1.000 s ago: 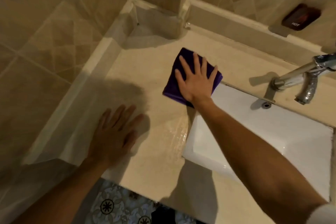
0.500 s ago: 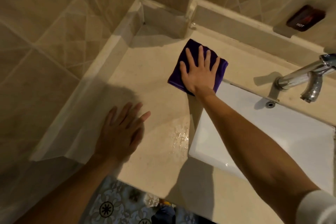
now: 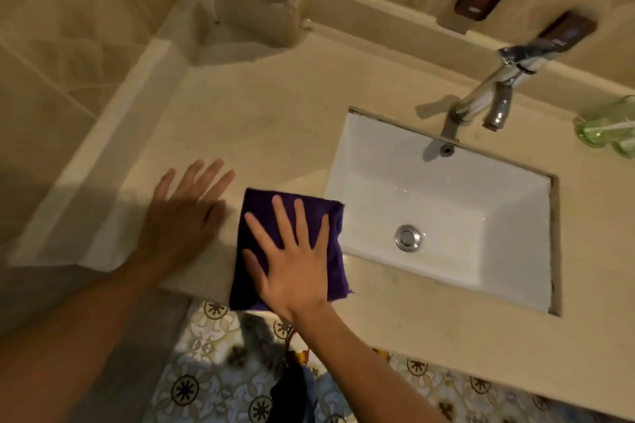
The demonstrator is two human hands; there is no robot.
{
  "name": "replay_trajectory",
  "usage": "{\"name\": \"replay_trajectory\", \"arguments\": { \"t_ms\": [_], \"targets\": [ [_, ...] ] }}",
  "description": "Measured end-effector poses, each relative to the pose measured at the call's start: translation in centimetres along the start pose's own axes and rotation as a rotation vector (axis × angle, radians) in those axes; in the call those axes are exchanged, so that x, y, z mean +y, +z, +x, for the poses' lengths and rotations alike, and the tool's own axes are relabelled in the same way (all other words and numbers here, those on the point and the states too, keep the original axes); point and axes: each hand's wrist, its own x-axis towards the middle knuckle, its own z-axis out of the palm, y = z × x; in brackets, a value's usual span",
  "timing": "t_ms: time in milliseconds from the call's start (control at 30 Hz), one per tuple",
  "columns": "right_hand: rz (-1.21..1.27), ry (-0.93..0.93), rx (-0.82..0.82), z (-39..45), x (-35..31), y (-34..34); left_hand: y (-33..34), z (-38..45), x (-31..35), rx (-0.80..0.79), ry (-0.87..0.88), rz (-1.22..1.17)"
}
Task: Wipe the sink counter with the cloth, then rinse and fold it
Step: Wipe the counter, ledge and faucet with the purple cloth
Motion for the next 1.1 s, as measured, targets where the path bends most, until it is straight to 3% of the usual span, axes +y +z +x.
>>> {"name": "replay_trajectory", "arguments": {
  "t_ms": [167,433,667,867,1000,1100],
  "targets": [
    [-0.055,0.022,-0.006,-7.3,5.9,-1.1,0.0,-0.1,0.1,0.047,0.044,0.0],
    [-0.141,0.344,-0.1,-17.9,21.4,-4.1,-0.5,-0.1,0.5,0.038,0.019,0.016],
    [-0.159,0.429,-0.096,-21.2,26.9,-5.0,-0.5,-0.1,0.4,0.047,0.028,0.031],
    [-0.15,0.491,-0.04,-19.4,20.9,-2.9,-0.2,0.2,0.4,0.04,0.02,0.025],
    [-0.126,0.087,-0.042,-13.2,8.5,-0.5,-0.3,0.2,0.0,-0.013,0.014,0.024],
    [-0.061,-0.055,-0.021,-7.4,0.7,0.9,-0.3,0.1,0.1,-0.028,0.003,0.059]
  ]
}}
